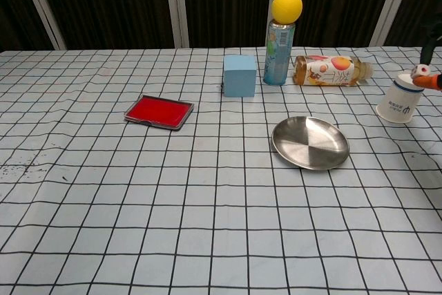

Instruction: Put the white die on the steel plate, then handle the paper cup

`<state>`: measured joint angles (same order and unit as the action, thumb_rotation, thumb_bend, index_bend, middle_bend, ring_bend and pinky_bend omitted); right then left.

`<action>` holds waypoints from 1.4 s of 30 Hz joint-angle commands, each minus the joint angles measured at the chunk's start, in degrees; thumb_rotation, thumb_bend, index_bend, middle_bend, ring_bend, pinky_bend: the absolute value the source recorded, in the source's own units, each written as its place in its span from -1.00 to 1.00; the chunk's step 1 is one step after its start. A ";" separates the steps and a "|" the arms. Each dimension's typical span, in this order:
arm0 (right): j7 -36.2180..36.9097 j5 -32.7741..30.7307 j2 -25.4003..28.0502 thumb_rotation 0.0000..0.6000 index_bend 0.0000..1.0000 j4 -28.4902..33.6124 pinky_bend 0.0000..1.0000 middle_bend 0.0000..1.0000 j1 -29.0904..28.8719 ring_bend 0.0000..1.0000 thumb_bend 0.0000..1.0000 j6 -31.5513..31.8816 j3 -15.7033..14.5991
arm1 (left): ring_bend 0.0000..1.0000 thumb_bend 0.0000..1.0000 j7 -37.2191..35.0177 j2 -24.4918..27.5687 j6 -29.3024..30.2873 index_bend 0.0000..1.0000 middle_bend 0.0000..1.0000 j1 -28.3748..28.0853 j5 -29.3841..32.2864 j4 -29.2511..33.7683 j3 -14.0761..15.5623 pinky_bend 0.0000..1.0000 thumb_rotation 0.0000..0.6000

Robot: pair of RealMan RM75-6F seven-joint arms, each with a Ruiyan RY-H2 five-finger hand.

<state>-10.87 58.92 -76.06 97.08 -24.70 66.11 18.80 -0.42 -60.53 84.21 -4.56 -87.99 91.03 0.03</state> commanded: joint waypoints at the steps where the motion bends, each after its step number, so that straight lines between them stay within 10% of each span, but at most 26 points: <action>1: -3.97 -2.32 -2.69 1.00 0.40 -0.22 -1.00 -0.82 -3.82 -0.88 -0.21 -2.32 0.44 | -1.00 -0.41 -0.23 0.13 -0.14 -0.42 -1.00 -0.02 0.07 -0.01 0.02 -0.95 1.00; 15: -10.24 -10.98 -16.04 1.00 0.40 -12.90 -1.00 -0.82 -14.11 -0.88 -0.21 -8.81 -0.21 | -1.00 -0.41 -3.11 1.00 -0.02 -0.42 -1.00 -0.08 0.14 -0.78 -0.26 -0.95 1.00; 37: -6.44 -13.43 -23.28 1.00 0.38 -27.22 -1.00 -0.82 -17.03 -0.88 -0.22 -15.38 -1.71 | -1.00 -0.41 -2.86 0.96 -0.40 -0.42 -1.00 -0.18 0.89 -0.82 -0.54 -0.95 1.00; 42: -6.29 -13.58 -23.74 1.00 0.19 -28.35 -1.00 -0.82 -17.24 -0.88 -0.46 -16.06 -2.06 | -1.00 -0.41 -2.78 0.97 -0.56 -0.42 -1.00 -0.26 0.88 -0.82 -0.53 -0.95 1.00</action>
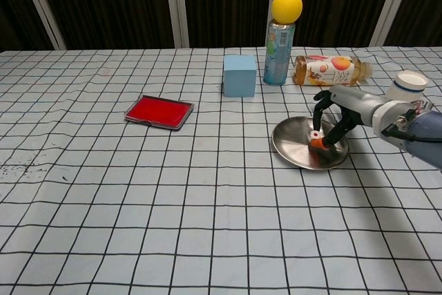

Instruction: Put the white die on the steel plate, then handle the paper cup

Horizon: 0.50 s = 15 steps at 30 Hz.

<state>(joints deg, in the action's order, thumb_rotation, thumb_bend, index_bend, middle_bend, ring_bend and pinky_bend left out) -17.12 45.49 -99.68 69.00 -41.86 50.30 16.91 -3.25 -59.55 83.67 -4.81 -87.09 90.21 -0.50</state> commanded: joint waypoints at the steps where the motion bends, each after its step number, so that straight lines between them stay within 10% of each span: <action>1: -0.11 -0.27 -0.10 1.00 0.14 -0.33 -1.00 -0.82 -0.08 -0.90 -0.53 -0.43 -0.29 | -1.00 -0.41 0.09 -0.01 -0.01 -0.42 -1.00 0.00 -0.03 0.02 0.02 -0.95 1.00; 15: 0.19 -1.14 2.77 1.00 -0.24 3.52 -1.00 -0.86 -0.03 -0.94 -0.85 -1.08 -0.15 | -1.00 -0.41 0.84 -0.18 -0.18 -0.42 -1.00 -0.06 0.01 0.29 0.09 -0.95 1.00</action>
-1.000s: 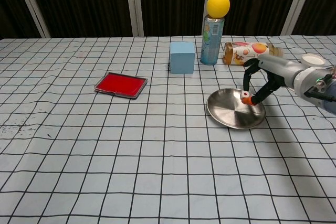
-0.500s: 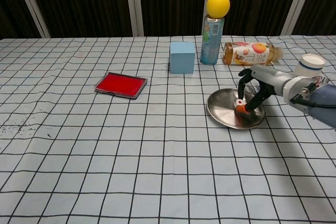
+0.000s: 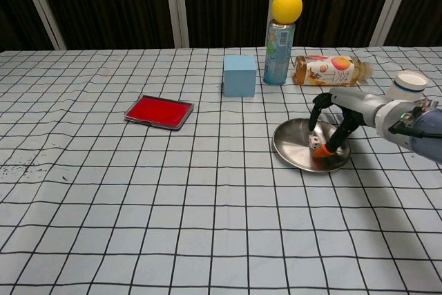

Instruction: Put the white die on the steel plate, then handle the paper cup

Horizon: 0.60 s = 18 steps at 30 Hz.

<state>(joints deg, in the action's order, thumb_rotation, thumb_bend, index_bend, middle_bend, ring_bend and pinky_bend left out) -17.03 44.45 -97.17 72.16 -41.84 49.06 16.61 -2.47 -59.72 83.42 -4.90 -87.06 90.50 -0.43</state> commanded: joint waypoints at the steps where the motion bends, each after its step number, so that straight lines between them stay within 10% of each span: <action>1: 0.18 -0.16 0.39 1.00 -0.25 0.52 -1.00 -0.86 -0.04 -0.95 -0.85 0.24 0.24 | -1.00 -0.41 0.07 -0.02 0.07 -0.42 -1.00 0.03 -0.02 -0.01 0.00 -0.95 1.00; 18: 8.35 6.26 9.03 1.00 -0.52 2.44 -1.00 -0.86 2.75 -0.95 -0.85 6.15 5.25 | -1.00 -0.41 0.42 -0.12 -0.04 -0.42 -1.00 0.02 0.13 0.08 0.00 -0.95 1.00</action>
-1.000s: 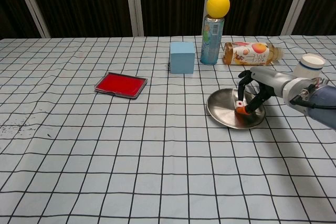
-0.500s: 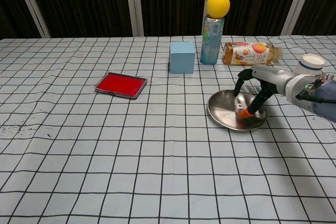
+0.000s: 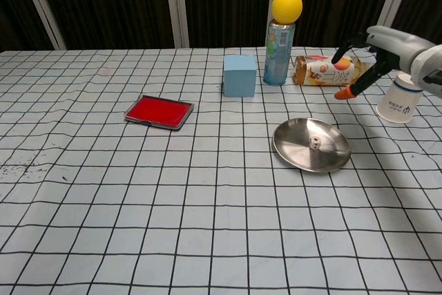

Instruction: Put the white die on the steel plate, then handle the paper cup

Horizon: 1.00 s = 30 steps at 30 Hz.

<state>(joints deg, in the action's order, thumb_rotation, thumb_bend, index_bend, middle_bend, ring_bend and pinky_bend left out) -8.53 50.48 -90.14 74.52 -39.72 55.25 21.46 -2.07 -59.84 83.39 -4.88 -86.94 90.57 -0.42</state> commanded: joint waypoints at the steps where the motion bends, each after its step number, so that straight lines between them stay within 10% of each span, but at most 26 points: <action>1: -0.90 -0.05 3.46 1.00 -0.60 -0.03 -1.00 -0.86 0.94 -0.95 -0.85 -0.11 0.30 | -1.00 -0.41 0.07 -0.01 -0.05 -0.42 -1.00 -0.02 0.01 0.05 0.00 -0.95 1.00; 8: -2.36 -2.78 8.49 1.00 -0.87 0.70 -1.00 -0.87 2.35 -0.95 -0.86 -1.49 -0.08 | -1.00 -0.41 0.69 -0.16 -0.10 -0.42 -1.00 -0.03 -0.09 0.28 0.11 -0.95 1.00; 30: -4.78 -6.83 8.62 1.00 -0.60 -6.66 -1.00 -0.81 0.21 -0.95 -0.86 -7.61 -3.02 | -1.00 -0.41 1.89 -0.43 -0.14 -0.41 -1.00 0.13 0.61 0.66 0.00 -0.95 1.00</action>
<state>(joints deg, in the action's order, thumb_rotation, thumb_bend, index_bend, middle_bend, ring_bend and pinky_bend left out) -13.51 43.83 -81.05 68.84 -39.08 48.27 18.49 -0.20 -60.26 83.24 -4.76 -86.40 91.22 -0.38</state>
